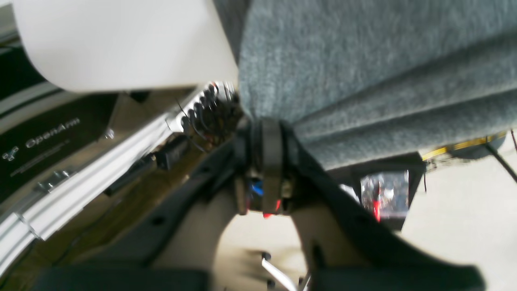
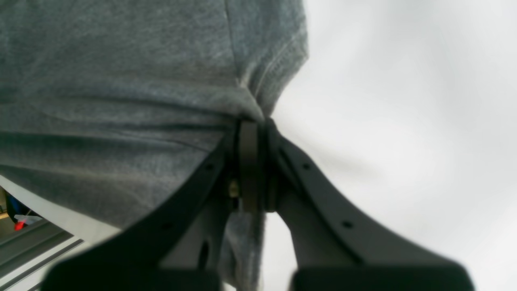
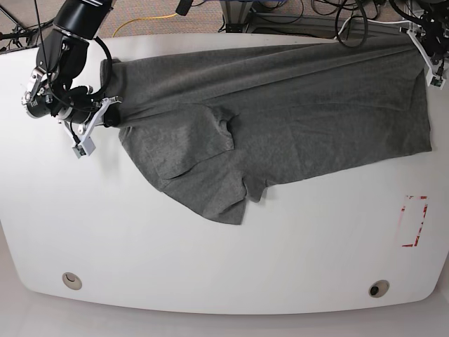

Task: Fold the T-shirt properly
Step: 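Drag the held shirt with both grippers away from the table front, then release and move the right gripper to the shirt's hem corner, grasp it, then lower the left gripper to the hem corner and grasp it, then lift the hem with both grippers and fold it over toward the collar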

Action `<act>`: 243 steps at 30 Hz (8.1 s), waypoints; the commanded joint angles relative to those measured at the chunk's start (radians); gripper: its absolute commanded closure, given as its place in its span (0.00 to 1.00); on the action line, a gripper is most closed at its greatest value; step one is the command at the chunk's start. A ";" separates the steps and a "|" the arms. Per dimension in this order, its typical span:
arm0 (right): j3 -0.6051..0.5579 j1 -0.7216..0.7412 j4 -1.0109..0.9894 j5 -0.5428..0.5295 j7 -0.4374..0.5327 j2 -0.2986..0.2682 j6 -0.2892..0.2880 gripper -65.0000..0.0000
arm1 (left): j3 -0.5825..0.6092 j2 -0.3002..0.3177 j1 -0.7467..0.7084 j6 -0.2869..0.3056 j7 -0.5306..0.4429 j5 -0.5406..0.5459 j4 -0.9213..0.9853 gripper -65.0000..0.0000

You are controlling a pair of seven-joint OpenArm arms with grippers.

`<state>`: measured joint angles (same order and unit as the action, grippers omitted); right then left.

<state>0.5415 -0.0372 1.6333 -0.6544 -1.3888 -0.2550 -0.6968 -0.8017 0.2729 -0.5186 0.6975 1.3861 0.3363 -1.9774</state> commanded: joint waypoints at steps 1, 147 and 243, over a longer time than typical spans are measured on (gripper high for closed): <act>0.007 0.003 0.018 0.005 0.019 -0.023 -0.001 1.00 | -0.008 0.024 -0.002 0.001 0.009 -0.029 -0.012 0.77; -0.245 0.477 -0.640 0.236 0.467 -0.057 -0.001 1.00 | 0.193 0.104 0.905 -0.078 -0.675 -0.320 1.030 0.22; -0.027 -0.016 0.087 0.236 0.062 -0.091 -0.001 1.00 | 0.244 -0.051 0.383 0.001 -0.347 -0.328 0.142 1.00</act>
<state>0.5030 -0.0593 1.6711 -0.4484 -1.3262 -0.3134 -0.7002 -0.5488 0.1978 -0.1398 0.7120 1.0348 0.0456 -1.8191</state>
